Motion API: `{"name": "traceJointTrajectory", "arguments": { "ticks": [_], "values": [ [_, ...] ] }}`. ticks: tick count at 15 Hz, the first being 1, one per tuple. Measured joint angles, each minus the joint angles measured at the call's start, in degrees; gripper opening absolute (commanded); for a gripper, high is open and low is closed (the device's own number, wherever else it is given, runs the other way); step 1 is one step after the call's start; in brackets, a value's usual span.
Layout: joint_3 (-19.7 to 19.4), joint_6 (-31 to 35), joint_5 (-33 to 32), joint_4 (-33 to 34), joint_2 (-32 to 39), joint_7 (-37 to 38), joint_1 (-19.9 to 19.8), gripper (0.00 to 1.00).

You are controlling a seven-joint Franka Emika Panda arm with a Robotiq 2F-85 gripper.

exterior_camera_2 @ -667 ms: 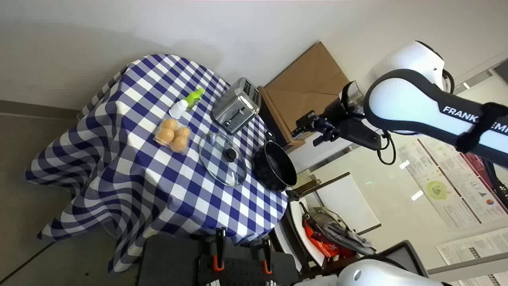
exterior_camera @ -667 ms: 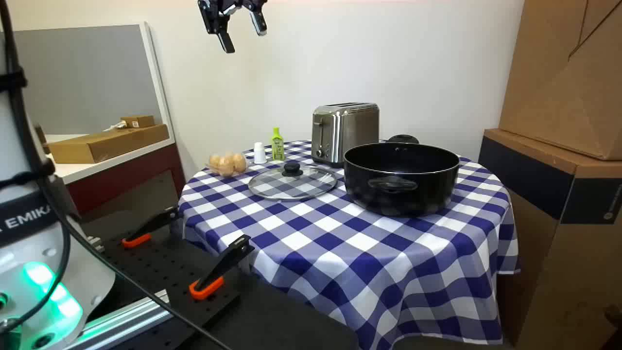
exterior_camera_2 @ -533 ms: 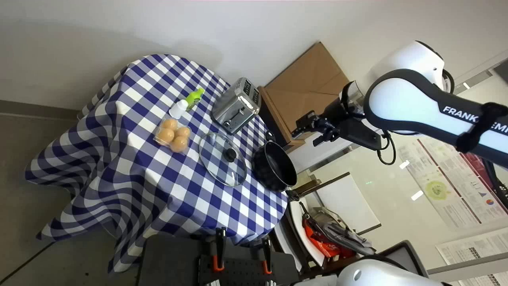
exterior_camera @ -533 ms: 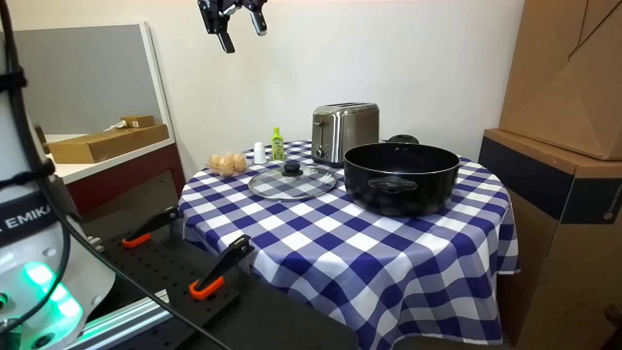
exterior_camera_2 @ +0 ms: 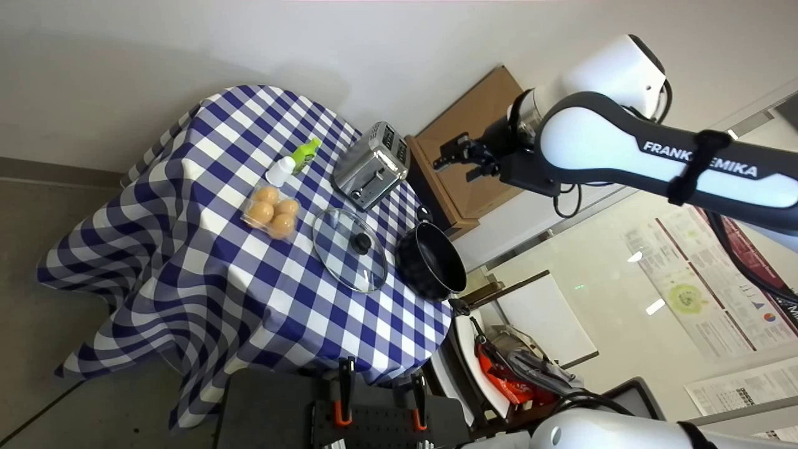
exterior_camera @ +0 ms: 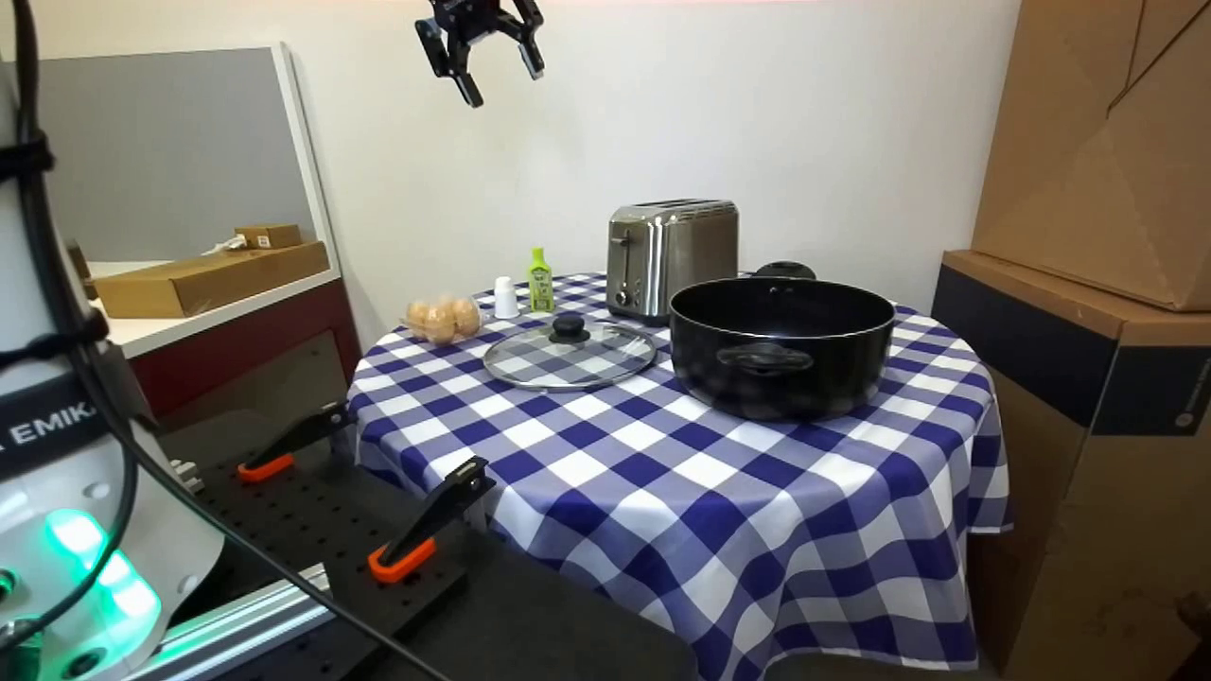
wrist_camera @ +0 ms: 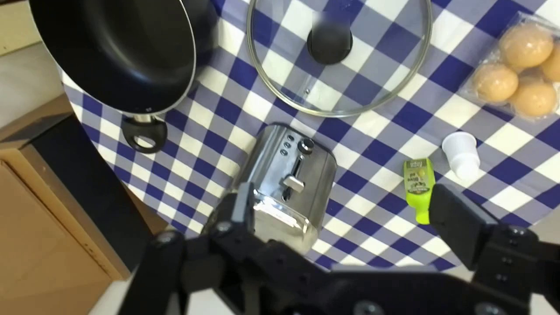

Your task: Move the green bottle to the right

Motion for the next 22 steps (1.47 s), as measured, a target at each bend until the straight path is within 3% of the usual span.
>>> {"name": "traceJointTrajectory", "arguments": {
  "ticks": [4,8,14,18,22],
  "values": [
    [1.65,1.06,-1.53,10.99,12.97,3.27,0.58,1.00],
    [1.22,-2.81,-1.64,20.79,24.97,8.39,3.86,1.00],
    [-3.92,-7.70,-7.03,30.90,37.71,17.59,11.38,1.00],
    [-7.73,-9.73,-7.67,36.40,44.50,17.98,14.07,1.00],
    [-8.28,-9.52,-5.03,40.73,49.29,12.71,14.09,1.00]
  ]
}}
